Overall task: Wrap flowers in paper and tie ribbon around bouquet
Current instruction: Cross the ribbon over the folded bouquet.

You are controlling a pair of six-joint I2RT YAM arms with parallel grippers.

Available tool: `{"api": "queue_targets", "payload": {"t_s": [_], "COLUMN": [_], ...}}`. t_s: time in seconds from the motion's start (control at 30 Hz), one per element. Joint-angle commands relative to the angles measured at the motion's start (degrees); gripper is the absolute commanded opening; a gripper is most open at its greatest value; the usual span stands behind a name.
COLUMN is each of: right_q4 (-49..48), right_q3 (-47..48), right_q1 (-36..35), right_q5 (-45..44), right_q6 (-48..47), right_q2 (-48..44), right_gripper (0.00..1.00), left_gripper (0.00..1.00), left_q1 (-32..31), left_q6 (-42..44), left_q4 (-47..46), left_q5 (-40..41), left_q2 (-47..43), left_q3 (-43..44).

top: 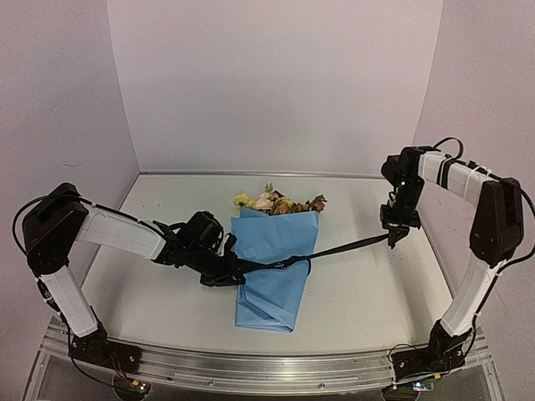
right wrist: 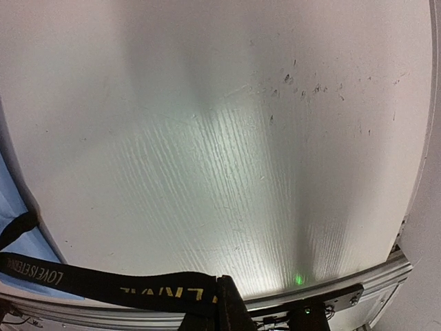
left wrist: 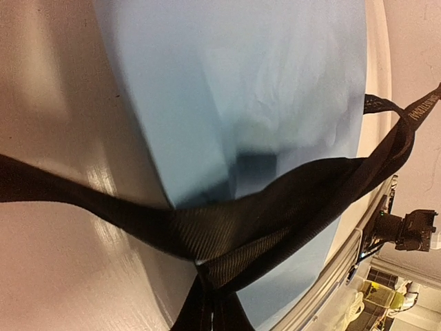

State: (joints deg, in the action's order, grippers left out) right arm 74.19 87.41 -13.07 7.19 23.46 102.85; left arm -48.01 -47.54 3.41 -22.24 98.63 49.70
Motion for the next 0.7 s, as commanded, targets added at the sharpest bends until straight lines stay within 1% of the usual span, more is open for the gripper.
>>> {"api": "queue_targets", "payload": {"t_s": [0.0, 0.13, 0.23, 0.27, 0.43, 0.57, 0.67], "right_q4": [1.15, -1.62, -2.55, -2.53, -1.89, -0.62, 0.97], "right_q3": [-4.91, -9.72, -11.47, -11.62, -11.21, -9.69, -8.01], "right_q1": [-1.15, -3.71, -3.89, -3.89, -3.13, -0.40, 0.38], "right_q5": [-2.69, -3.22, -3.75, -4.29, -7.42, -8.86, -10.22], "right_q6": [-0.12, 0.39, 1.11, 1.11, 0.34, 0.28, -0.73], "right_q2": [-0.48, -2.28, -3.15, -3.28, -4.39, -5.00, -4.57], "right_gripper": [0.00, 0.00, 0.00, 0.00, 0.00, 0.00, 0.00], "left_gripper": [0.10, 0.18, 0.19, 0.17, 0.01, 0.00, 0.00], "left_q1": [0.79, 0.81, 0.82, 0.81, 0.81, 0.79, 0.81], "left_q6": [0.22, 0.48, 0.34, 0.29, -0.25, -0.78, -1.01], "left_q4": [1.85, 1.84, 1.74, 1.67, 2.01, 2.40, 2.49], "left_q5": [0.72, 0.88, 0.85, 0.80, 1.34, 1.59, 1.67], "left_q2": [-2.62, -3.36, -3.41, -3.37, -3.47, -3.19, -2.93], "left_q3": [-1.60, -1.73, -1.88, -1.90, -2.27, -2.33, -2.29]}}
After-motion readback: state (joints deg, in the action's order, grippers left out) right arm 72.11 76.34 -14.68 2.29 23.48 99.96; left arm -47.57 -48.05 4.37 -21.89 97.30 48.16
